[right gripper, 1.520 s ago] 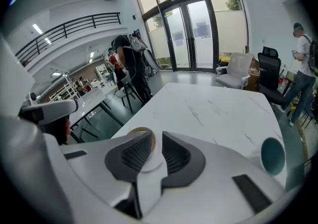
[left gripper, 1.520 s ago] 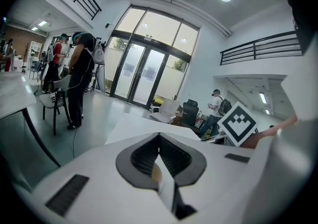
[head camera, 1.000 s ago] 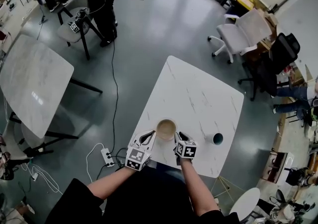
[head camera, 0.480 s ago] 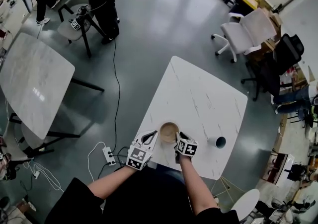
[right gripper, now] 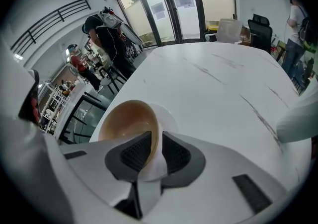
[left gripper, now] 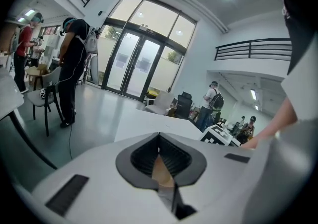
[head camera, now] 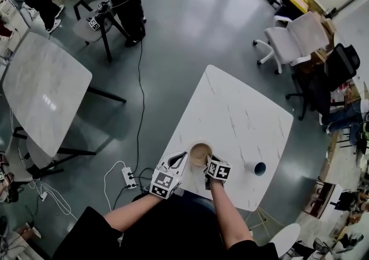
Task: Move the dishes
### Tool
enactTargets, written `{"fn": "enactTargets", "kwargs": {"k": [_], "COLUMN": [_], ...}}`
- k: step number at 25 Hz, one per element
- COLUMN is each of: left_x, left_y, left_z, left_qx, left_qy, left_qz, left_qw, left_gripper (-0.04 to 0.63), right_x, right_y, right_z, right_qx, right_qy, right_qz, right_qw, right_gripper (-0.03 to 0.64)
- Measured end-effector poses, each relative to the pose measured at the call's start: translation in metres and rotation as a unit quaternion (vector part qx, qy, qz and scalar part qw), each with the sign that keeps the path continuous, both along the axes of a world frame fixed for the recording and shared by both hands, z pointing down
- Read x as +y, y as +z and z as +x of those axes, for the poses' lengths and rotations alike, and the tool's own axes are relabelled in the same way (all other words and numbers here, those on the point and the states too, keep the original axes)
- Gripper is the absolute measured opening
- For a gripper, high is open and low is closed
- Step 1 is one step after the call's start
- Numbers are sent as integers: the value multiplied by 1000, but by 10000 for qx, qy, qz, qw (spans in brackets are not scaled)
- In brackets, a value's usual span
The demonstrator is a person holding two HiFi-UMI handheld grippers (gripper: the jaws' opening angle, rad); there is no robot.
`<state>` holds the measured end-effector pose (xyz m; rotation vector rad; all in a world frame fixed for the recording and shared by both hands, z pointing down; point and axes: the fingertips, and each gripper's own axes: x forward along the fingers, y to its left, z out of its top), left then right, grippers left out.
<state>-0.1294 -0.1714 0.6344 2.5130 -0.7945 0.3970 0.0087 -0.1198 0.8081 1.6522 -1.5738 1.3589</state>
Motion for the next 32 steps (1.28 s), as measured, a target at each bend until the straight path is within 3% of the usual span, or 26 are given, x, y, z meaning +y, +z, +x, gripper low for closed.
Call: {"fn": "enactTargets", "kwargs": {"k": [7, 12, 17, 27, 32], "left_x": [20, 23, 25, 54, 65], "left_y": [-6, -4, -8, -20, -29], "left_z": [-3, -8, -13, -9, 6], "left_qx": [-14, -13, 246, 196, 384], "left_qy": [152, 148, 114, 359, 54], "left_qz": [43, -3, -176, -27, -186], "left_qw": [9999, 9999, 9995, 9992, 9991], "left_gripper": [17, 17, 17, 17, 17], "right_x": [3, 6, 17, 43, 71], "right_y": [1, -2, -10, -44, -57], "right_z": [-3, -3, 2, 23, 51], "right_qx": [104, -274, -299, -606, -579], "right_qy": [14, 449, 699, 1435, 1487], "right_qz": [-134, -57, 80, 563, 609], "right_qw": [9999, 9986, 9971, 9862, 9853], "right_gripper": [43, 33, 32, 32, 32]}}
